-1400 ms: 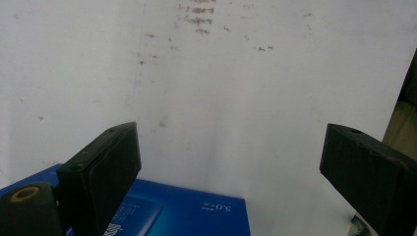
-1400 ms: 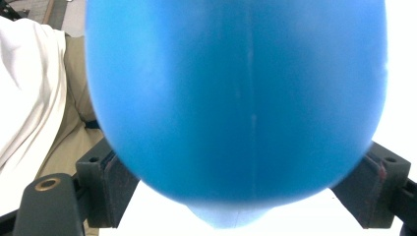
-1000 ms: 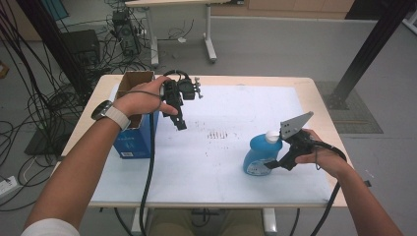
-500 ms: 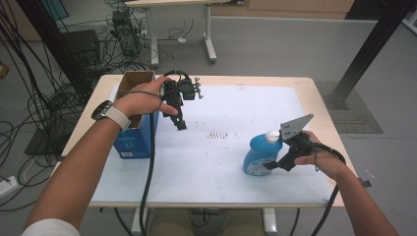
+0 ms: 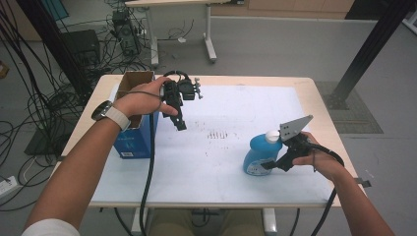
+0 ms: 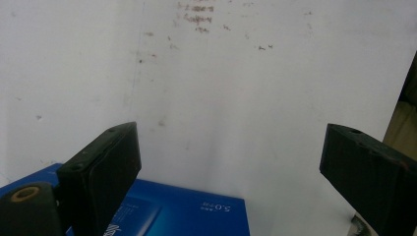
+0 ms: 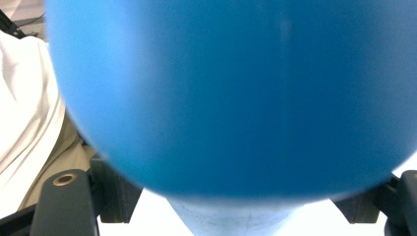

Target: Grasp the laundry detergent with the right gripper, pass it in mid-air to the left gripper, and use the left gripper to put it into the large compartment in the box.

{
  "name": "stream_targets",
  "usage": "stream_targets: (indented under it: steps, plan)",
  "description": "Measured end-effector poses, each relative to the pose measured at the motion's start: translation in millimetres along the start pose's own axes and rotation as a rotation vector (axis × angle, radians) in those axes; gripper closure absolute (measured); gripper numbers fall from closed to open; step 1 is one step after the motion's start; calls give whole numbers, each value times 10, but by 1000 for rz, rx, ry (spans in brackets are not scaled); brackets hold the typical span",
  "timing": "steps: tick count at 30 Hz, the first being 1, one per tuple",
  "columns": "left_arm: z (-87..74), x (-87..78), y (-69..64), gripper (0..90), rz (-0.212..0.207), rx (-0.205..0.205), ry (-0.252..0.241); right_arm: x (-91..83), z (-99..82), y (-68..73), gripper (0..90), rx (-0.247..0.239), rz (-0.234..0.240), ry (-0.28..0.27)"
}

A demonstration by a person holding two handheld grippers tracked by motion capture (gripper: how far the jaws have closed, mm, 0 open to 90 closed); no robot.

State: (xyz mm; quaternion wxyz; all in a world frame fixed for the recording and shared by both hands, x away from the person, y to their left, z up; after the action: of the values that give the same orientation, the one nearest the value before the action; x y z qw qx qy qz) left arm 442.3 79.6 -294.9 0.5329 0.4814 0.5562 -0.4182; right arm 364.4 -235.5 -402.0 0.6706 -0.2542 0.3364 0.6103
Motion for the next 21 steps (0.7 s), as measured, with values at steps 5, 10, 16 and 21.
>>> stream_targets:
  steps: [5, 10, 16, 21]
  plan:
    - [5, 2, -1, 88, -1, 1, 0, 9, -4, 3, 211, 3, 1, -3]
    - [1, 8, 0, 88, -1, 1, 0, 13, -6, -2, 220, 2, 2, -7]
    - [-1, 12, -1, 88, -2, 0, -1, 17, -10, -1, 234, 2, 6, -14]
    - [-2, 15, -1, 89, -4, 0, 1, 27, -12, -1, 244, 1, 11, -18]
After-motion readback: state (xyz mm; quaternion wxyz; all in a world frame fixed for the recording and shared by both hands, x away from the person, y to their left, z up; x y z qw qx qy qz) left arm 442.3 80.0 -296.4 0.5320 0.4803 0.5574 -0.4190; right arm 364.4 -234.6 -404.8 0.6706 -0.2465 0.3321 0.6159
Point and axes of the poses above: each handheld gripper's, and its own axes: x roughly forward along the jaws, z roughly out of its top, y roughly to its left, the point moved 4 cm from there along x, roughly forward along the jaws, and after that the axes turned 11 degrees about y, right-handed, at the moved point
